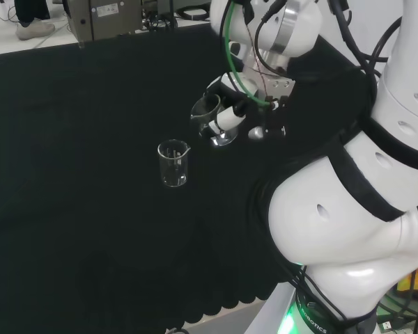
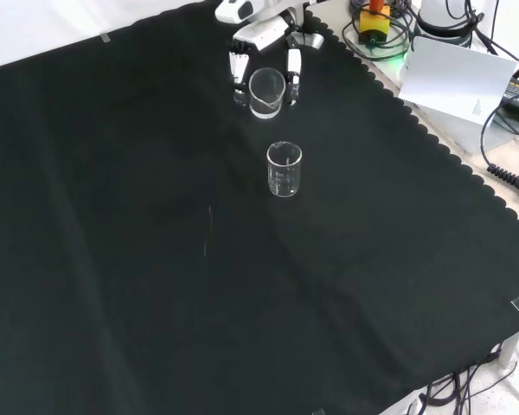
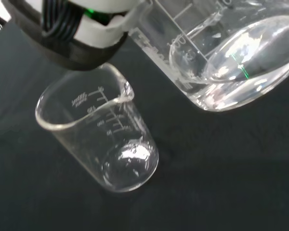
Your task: Pour the water from the handheld beaker into the one on the table.
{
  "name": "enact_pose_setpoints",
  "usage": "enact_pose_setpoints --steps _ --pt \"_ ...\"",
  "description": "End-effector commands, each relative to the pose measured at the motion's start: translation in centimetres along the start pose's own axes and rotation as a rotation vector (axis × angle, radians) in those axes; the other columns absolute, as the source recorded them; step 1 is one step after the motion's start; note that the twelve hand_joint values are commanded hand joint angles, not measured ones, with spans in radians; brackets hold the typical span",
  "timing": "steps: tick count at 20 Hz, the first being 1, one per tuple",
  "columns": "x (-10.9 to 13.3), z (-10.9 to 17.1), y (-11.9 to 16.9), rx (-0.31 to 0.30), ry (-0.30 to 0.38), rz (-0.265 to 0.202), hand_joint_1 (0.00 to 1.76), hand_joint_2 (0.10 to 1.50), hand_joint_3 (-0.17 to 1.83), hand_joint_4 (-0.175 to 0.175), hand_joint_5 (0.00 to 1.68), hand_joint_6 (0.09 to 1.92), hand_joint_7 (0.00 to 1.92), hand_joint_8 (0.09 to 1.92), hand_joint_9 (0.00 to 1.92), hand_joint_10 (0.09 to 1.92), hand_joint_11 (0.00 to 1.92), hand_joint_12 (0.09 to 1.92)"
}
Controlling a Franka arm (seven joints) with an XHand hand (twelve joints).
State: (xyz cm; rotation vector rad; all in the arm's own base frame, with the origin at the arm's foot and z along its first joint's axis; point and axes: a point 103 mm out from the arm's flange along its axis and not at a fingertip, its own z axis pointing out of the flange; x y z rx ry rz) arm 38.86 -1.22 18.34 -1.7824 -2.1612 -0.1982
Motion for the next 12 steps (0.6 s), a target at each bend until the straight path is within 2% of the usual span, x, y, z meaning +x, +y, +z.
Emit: enact_pose_setpoints --steps 1,12 --pt "2.3 0.9 0.0 0.036 -0.105 -0.018 1.43 1.0 -0.17 -0.175 1.36 0.23 1.44 0.33 1.64 0.09 1.35 0.73" --pt "3.9 1.2 1.8 0.087 -0.278 -0.017 1.43 1.0 -0.17 -0.175 1.36 0.22 1.43 0.34 1.64 0.09 1.35 0.74"
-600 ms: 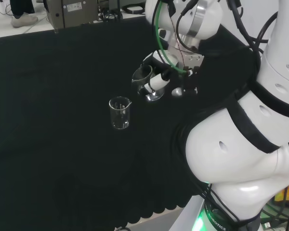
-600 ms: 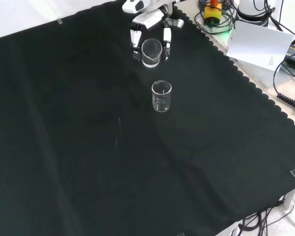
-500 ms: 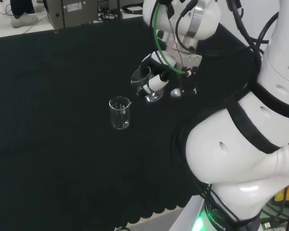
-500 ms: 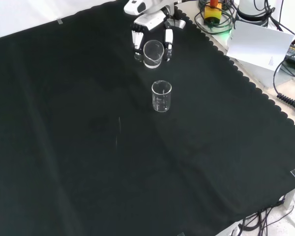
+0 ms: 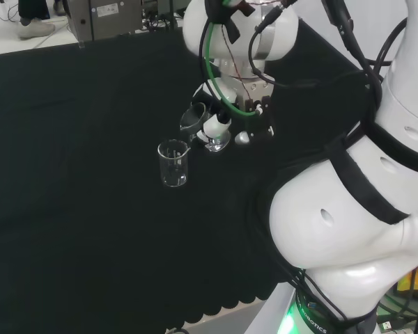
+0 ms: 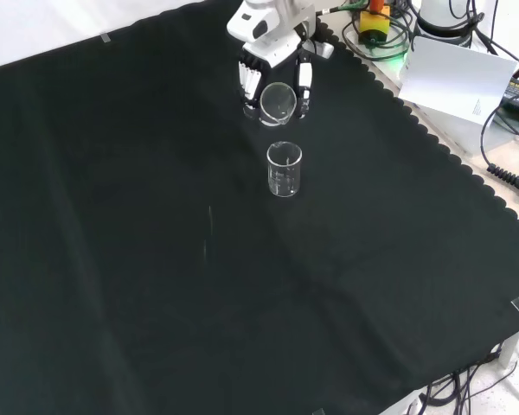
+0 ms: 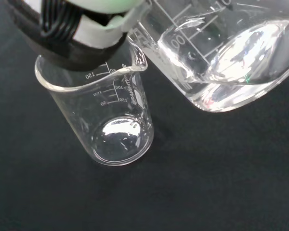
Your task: Pour the water from the handheld beaker into the one on the table.
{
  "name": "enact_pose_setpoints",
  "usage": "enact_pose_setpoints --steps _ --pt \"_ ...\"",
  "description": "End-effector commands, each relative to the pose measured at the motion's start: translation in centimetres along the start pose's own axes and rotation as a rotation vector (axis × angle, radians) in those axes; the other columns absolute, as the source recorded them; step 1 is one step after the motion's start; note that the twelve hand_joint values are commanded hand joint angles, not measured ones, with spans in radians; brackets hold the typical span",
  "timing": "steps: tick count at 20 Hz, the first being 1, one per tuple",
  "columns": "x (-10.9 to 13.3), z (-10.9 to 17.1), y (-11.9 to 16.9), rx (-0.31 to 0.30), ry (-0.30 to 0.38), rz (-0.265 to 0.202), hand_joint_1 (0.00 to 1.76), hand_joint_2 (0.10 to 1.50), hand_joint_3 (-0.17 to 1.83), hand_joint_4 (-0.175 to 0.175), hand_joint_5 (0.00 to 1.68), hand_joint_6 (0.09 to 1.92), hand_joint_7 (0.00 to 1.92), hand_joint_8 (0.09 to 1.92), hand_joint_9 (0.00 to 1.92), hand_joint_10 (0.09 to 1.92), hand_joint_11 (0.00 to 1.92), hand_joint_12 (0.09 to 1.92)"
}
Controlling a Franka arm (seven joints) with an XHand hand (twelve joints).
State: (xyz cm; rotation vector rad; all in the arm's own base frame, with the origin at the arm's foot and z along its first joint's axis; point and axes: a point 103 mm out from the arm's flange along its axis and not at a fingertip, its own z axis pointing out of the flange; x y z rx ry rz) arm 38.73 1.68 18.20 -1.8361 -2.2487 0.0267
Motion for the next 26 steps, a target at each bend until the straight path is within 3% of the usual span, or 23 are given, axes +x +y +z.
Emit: enact_pose_setpoints --steps 1,26 --pt "1.4 -0.3 1.5 0.029 -0.122 -0.028 1.43 1.0 -0.17 -0.175 1.36 0.22 1.43 0.34 1.64 0.09 1.35 0.74" --pt "2.0 -0.7 2.1 0.094 -0.406 -0.062 1.43 1.0 -0.17 -0.175 1.36 0.22 1.43 0.33 1.64 0.09 1.35 0.76"
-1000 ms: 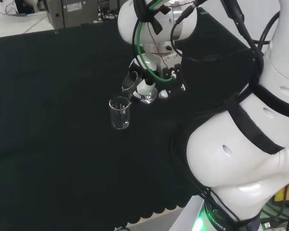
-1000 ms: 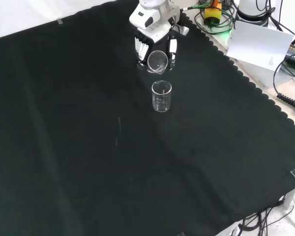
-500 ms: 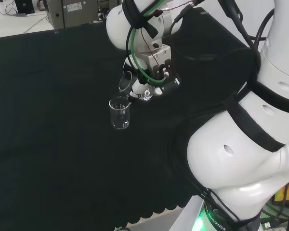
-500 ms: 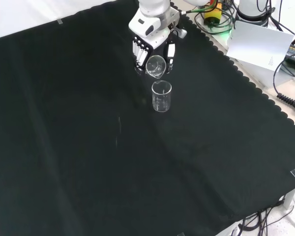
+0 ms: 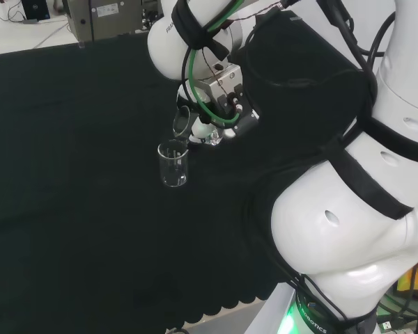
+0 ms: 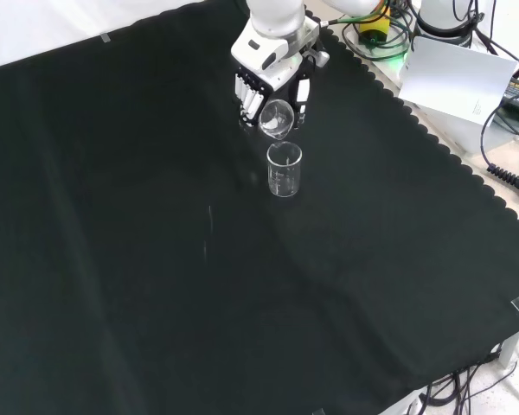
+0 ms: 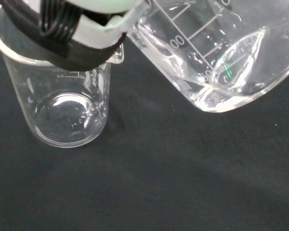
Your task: Pour the water from the handheld beaker into the one on the table.
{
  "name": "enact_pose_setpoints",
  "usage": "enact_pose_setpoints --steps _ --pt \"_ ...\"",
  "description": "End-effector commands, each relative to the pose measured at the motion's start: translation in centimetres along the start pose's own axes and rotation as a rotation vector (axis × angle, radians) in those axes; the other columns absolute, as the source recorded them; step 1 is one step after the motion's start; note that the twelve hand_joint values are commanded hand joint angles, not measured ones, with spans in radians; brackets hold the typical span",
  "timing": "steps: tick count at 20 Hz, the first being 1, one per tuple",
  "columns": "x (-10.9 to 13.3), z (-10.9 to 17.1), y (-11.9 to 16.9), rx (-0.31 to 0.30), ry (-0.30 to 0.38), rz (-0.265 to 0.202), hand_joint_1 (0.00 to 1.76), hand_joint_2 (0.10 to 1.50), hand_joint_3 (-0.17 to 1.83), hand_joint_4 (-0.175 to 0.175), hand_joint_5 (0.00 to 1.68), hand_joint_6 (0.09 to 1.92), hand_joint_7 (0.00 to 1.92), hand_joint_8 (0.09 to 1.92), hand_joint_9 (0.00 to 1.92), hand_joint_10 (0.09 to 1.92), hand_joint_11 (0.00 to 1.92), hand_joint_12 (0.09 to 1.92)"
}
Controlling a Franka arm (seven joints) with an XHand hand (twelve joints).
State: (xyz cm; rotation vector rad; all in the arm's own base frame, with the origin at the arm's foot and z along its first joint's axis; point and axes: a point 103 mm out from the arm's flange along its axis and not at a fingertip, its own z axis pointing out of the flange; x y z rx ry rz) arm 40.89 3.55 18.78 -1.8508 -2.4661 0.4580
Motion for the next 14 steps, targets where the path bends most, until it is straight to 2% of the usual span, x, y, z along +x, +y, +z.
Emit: enact_pose_setpoints --steps 1,14 --pt "0.6 -0.1 -0.2 0.009 -0.073 -0.016 1.43 1.0 -0.17 -0.175 1.36 0.22 1.43 0.33 1.64 0.09 1.35 0.76" --pt "1.7 -0.3 0.1 0.057 -0.161 0.002 1.43 1.0 -0.17 -0.175 1.37 0.21 1.43 0.33 1.64 0.09 1.34 0.77"
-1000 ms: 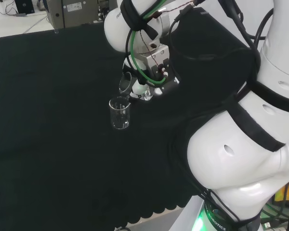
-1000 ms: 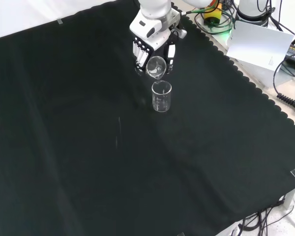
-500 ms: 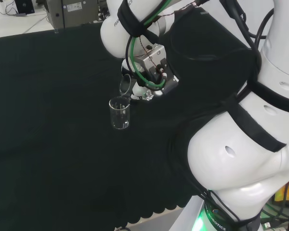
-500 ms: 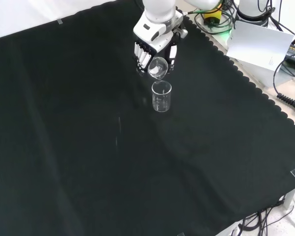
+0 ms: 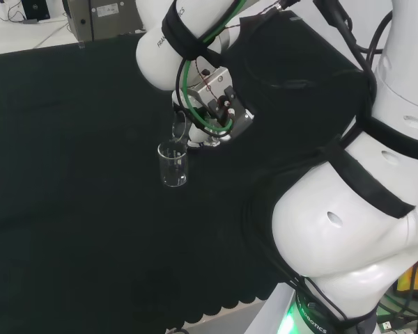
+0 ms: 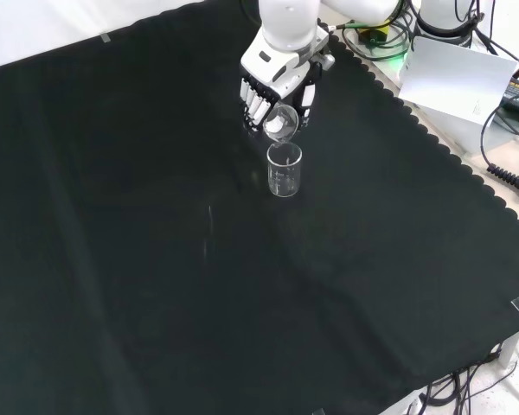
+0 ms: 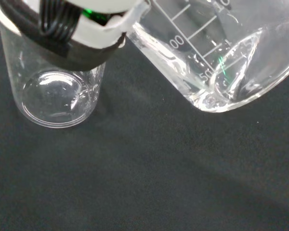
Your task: Pour the water from the handheld beaker into the one on the table.
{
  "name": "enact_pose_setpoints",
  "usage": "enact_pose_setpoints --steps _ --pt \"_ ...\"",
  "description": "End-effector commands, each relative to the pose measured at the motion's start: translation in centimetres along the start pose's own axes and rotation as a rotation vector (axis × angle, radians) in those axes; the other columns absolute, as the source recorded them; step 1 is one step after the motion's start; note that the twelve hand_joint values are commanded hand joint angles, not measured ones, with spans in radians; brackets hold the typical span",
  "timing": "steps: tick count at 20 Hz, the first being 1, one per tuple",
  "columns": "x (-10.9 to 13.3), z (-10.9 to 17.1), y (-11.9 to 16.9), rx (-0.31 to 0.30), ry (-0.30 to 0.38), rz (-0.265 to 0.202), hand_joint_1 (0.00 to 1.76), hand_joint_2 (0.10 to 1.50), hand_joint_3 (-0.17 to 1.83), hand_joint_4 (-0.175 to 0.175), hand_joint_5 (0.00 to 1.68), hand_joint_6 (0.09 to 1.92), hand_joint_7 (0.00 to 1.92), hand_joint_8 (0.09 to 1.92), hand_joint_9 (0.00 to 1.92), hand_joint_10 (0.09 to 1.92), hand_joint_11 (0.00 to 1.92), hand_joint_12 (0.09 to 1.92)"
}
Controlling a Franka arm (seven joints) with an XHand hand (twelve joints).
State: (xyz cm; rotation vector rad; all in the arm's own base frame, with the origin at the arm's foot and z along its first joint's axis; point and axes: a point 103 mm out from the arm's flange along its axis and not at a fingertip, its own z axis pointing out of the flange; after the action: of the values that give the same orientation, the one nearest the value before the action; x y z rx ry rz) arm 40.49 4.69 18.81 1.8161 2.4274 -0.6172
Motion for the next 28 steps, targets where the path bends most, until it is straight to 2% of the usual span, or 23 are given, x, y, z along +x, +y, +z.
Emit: enact_pose_setpoints --steps 1,15,28 --pt "0.64 -0.21 0.16 0.016 -0.049 -0.006 1.43 1.0 -0.17 -0.175 1.37 0.21 1.43 0.33 1.64 0.09 1.34 0.77" --pt "0.81 -0.23 0.31 0.047 -0.133 0.006 1.43 1.0 -0.17 -0.175 1.37 0.2 1.44 0.33 1.64 0.09 1.34 0.78" --pt "0.69 0.13 0.29 0.07 -0.132 0.004 1.43 1.0 -0.17 -0.175 1.37 0.19 1.44 0.32 1.64 0.09 1.34 0.79"
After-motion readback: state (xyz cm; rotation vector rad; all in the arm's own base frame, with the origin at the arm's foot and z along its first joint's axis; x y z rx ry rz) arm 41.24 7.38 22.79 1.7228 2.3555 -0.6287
